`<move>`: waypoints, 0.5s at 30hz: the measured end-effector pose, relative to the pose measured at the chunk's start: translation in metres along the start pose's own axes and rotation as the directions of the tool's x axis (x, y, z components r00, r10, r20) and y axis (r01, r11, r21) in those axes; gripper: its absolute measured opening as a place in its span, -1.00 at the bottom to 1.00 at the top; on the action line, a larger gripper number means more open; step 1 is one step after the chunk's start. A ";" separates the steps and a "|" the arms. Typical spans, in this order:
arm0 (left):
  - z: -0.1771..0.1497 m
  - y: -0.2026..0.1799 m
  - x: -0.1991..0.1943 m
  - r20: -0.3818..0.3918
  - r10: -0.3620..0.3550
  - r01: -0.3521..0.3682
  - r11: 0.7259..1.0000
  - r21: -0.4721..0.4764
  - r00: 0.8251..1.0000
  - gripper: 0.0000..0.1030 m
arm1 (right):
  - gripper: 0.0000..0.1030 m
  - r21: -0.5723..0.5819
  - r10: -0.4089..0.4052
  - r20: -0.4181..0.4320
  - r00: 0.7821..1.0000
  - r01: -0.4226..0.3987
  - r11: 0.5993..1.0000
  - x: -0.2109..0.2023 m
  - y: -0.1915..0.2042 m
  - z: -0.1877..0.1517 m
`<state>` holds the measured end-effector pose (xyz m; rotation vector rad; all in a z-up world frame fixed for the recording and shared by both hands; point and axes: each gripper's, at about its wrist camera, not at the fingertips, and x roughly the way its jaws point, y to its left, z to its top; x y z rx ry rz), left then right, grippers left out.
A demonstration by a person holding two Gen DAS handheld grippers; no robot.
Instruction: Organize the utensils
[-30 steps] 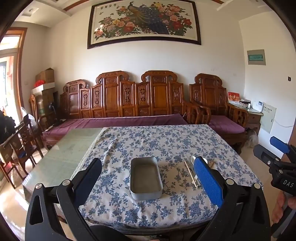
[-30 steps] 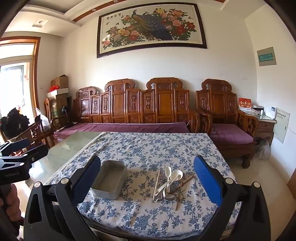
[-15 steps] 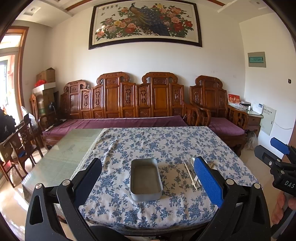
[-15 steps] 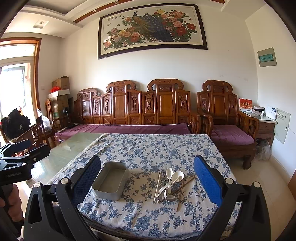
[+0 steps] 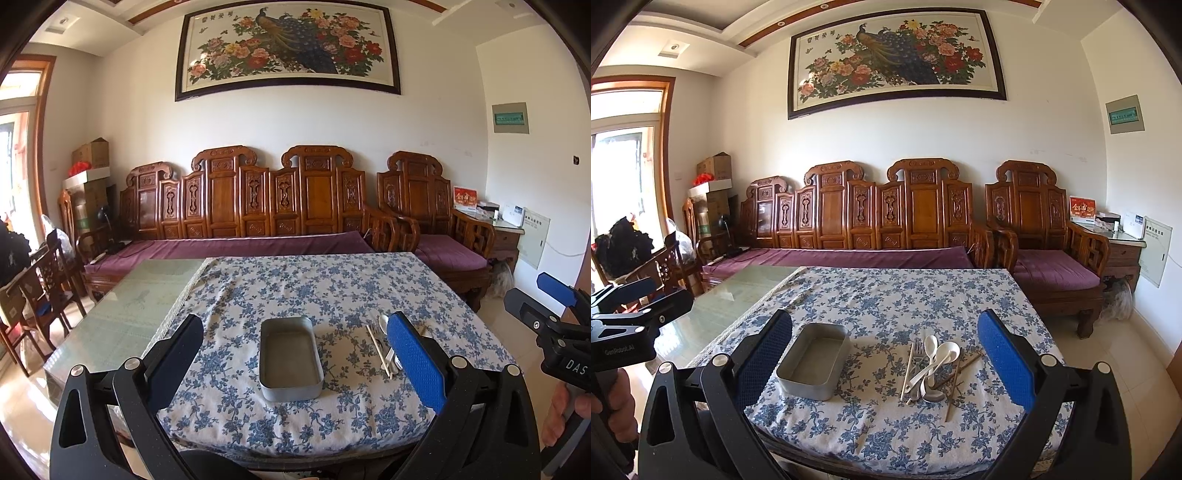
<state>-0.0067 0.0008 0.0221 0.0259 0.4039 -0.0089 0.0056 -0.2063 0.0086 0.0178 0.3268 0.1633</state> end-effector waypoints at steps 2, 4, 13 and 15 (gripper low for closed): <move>0.000 0.000 0.000 0.001 -0.002 0.002 1.000 0.000 1.000 0.88 | 0.95 0.000 -0.001 0.001 1.000 0.001 1.000 0.000 0.000 0.000; 0.002 0.000 -0.002 0.003 -0.002 0.002 1.000 0.002 1.000 0.88 | 0.95 0.002 0.001 0.001 1.000 -0.001 1.000 0.000 0.000 0.000; 0.004 -0.002 -0.004 0.008 -0.005 0.005 1.000 0.008 1.000 0.88 | 0.95 0.000 0.002 0.003 1.000 -0.002 1.000 -0.002 0.005 0.003; 0.003 -0.001 -0.004 0.008 -0.004 0.004 1.000 0.005 1.000 0.88 | 0.95 -0.001 0.002 0.004 1.000 -0.002 1.000 -0.002 0.005 0.003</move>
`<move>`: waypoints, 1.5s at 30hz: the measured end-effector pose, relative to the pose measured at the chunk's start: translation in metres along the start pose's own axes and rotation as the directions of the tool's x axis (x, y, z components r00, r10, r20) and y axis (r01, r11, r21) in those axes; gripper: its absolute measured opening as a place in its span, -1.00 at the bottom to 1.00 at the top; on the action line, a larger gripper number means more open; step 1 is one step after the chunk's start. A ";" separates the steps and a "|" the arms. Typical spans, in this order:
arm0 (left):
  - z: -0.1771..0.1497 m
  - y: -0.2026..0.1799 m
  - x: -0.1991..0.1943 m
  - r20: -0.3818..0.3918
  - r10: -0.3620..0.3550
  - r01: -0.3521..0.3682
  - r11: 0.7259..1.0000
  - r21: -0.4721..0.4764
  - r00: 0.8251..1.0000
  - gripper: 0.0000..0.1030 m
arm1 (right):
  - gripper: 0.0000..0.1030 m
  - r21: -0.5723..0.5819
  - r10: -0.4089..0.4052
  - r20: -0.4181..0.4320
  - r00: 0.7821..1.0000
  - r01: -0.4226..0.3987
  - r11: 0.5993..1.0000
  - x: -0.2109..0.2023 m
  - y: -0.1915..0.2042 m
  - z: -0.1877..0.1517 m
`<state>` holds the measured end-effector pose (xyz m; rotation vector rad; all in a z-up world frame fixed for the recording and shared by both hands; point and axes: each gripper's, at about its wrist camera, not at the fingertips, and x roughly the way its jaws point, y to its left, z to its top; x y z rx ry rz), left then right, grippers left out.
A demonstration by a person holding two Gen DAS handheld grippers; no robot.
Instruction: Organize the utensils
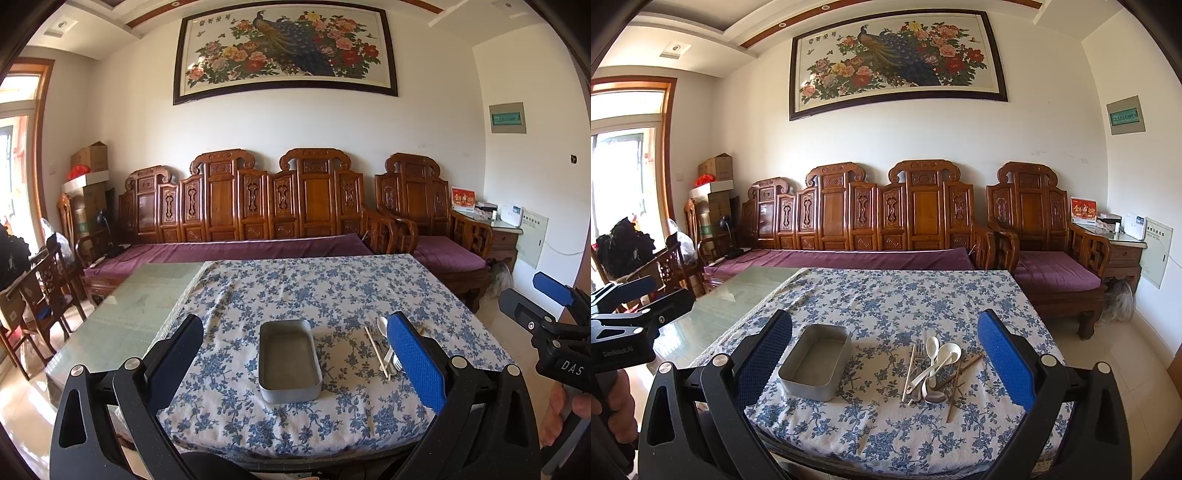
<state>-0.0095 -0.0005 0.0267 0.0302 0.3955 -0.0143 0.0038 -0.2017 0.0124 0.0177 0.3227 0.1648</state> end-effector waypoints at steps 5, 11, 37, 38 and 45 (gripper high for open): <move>0.000 -0.001 -0.001 0.005 -0.002 0.002 1.000 0.000 1.000 0.88 | 0.95 0.001 0.001 0.001 1.000 -0.001 1.000 0.000 0.000 0.000; 0.001 -0.002 -0.003 0.009 -0.005 0.005 1.000 0.004 1.000 0.87 | 0.95 0.000 0.001 0.002 1.000 -0.001 1.000 0.000 0.002 0.001; -0.012 -0.010 0.021 -0.042 -0.039 0.040 0.999 0.027 0.998 0.87 | 0.95 -0.001 -0.002 -0.020 1.000 0.002 1.000 0.010 0.002 0.000; -0.014 -0.011 0.028 -0.057 -0.046 0.047 0.998 0.030 0.997 0.88 | 0.95 -0.006 -0.007 -0.026 1.000 0.007 1.000 0.014 0.001 -0.002; -0.026 -0.023 0.070 -0.143 -0.094 0.101 0.994 0.041 0.985 0.87 | 0.77 -0.018 -0.010 -0.089 0.996 0.009 1.000 0.048 -0.013 -0.018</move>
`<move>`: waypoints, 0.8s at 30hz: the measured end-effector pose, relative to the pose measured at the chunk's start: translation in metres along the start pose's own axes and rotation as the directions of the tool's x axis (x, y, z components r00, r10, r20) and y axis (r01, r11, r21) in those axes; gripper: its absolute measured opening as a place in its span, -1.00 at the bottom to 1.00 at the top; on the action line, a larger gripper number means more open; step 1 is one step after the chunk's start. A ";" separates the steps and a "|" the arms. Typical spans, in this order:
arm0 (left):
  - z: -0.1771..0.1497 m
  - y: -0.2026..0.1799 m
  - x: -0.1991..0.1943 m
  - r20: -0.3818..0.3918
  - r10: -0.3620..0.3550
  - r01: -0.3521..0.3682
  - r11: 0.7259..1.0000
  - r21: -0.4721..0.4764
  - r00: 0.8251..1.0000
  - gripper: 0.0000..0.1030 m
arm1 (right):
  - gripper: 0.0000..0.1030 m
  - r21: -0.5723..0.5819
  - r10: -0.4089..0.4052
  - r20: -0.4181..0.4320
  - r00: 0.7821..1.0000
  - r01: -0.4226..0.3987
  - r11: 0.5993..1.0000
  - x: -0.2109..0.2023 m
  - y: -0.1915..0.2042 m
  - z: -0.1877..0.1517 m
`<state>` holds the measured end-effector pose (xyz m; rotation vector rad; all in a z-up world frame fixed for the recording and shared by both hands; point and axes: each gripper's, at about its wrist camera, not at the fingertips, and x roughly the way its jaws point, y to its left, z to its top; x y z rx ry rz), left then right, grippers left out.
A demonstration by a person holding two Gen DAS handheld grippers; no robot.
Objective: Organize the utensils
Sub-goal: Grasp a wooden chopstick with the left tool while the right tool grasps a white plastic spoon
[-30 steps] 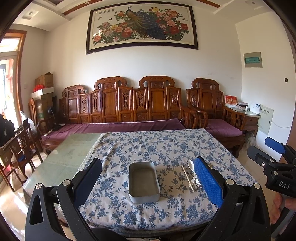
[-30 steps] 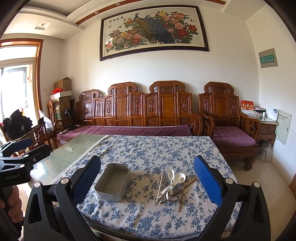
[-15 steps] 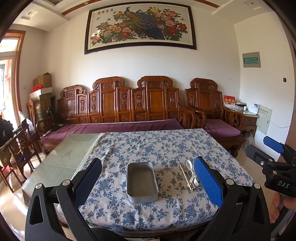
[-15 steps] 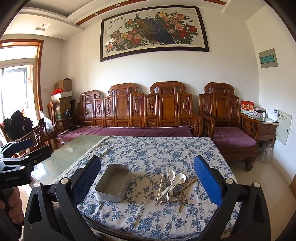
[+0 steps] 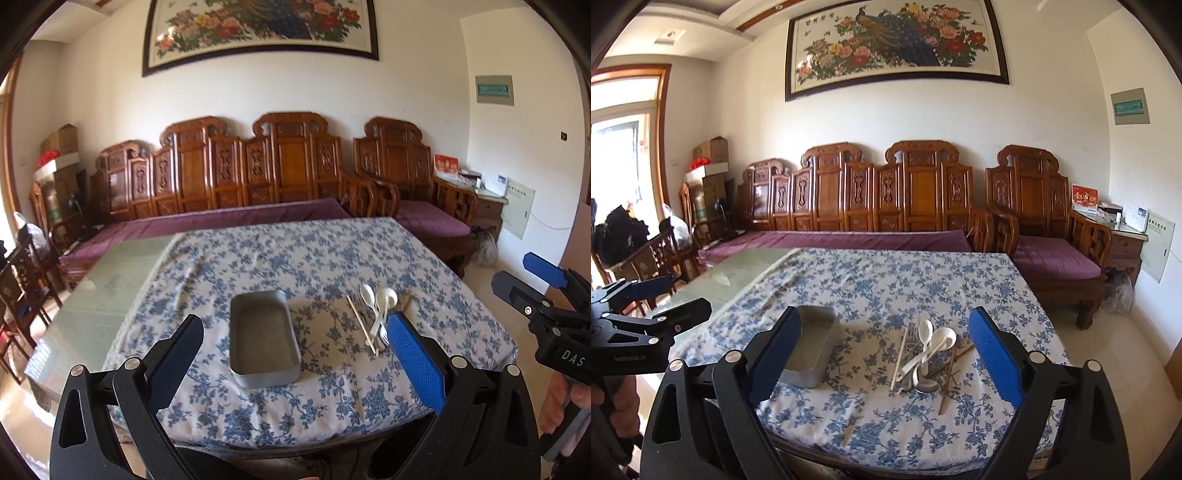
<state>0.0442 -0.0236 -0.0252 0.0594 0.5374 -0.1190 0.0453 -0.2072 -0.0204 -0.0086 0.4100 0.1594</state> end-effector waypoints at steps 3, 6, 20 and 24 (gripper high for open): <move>0.000 -0.002 0.017 -0.027 -0.023 0.023 1.000 0.008 0.999 0.87 | 0.69 -0.011 0.005 -0.029 1.000 -0.005 1.000 0.019 -0.008 -0.003; 0.001 -0.005 0.037 -0.052 -0.039 0.040 0.999 0.024 0.998 0.87 | 0.62 -0.027 -0.005 -0.054 0.999 0.003 1.000 0.040 -0.018 -0.004; -0.005 -0.020 0.129 -0.197 -0.153 0.159 0.987 0.018 0.968 0.87 | 0.22 -0.022 -0.022 -0.242 0.970 0.017 1.000 0.143 -0.089 -0.027; -0.009 -0.028 0.154 -0.235 -0.180 0.190 0.982 0.022 0.955 0.73 | 0.16 -0.006 -0.019 -0.293 0.956 0.018 1.000 0.164 -0.105 -0.042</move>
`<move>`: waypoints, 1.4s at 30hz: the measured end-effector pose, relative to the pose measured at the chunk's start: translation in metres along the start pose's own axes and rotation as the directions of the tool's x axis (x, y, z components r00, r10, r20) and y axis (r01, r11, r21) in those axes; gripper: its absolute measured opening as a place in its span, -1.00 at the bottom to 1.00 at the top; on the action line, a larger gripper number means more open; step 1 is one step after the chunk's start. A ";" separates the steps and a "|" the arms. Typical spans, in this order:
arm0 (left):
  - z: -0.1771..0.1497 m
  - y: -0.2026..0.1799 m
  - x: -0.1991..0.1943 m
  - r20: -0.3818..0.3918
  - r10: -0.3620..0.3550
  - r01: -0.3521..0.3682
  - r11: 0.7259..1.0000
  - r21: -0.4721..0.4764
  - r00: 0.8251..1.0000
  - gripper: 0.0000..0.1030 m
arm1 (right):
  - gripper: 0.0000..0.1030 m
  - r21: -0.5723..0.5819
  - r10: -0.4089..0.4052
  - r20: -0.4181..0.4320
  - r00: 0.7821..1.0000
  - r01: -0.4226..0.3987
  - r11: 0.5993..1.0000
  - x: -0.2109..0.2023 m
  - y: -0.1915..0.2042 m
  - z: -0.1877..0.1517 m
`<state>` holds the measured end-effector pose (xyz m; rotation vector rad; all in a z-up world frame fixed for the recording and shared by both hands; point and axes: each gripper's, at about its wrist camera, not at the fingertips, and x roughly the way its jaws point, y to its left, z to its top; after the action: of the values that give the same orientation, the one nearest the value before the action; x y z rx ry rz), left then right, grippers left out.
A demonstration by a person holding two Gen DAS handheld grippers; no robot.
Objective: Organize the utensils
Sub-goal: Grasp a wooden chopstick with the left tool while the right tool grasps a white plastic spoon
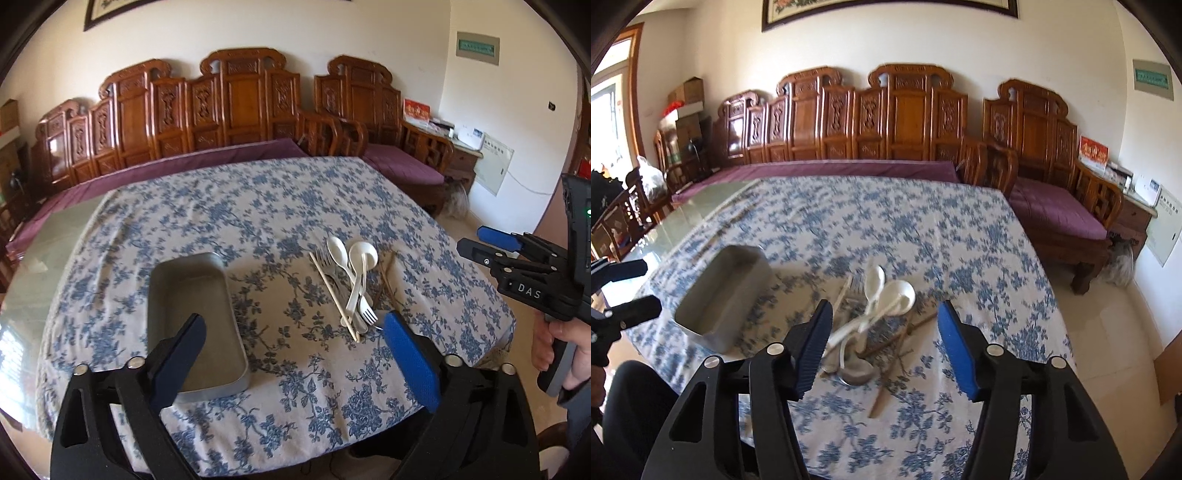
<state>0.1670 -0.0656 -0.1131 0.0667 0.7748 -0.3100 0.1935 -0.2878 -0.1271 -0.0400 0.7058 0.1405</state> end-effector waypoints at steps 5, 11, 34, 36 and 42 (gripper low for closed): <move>0.000 -0.010 0.042 -0.075 -0.036 0.037 0.999 0.022 0.997 0.41 | 0.06 0.026 0.003 -0.075 0.997 -0.001 1.000 0.036 -0.018 -0.022; -0.002 -0.026 0.095 -0.161 -0.084 0.089 0.996 0.023 0.983 0.20 | -0.01 0.047 0.013 -0.137 0.991 -0.006 0.999 0.065 -0.030 -0.037; -0.026 -0.024 0.183 -0.312 -0.152 0.111 0.983 -0.143 0.938 -0.92 | -0.01 0.036 0.048 -0.189 0.981 -0.041 0.998 0.081 -0.021 -0.051; -0.028 -0.017 0.172 -0.292 -0.146 0.109 0.984 -0.140 0.945 -0.92 | -0.01 0.036 0.052 -0.187 0.981 -0.046 0.998 0.081 -0.017 -0.051; -0.029 -0.002 0.146 -0.207 -0.092 0.076 0.994 -0.084 0.974 -0.93 | -0.01 0.020 0.068 -0.189 0.980 -0.065 0.998 0.090 0.003 -0.051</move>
<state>0.2450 -0.0986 -0.2351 -0.0048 1.0012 -0.3575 0.2280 -0.2789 -0.2247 -0.0164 0.8985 0.1979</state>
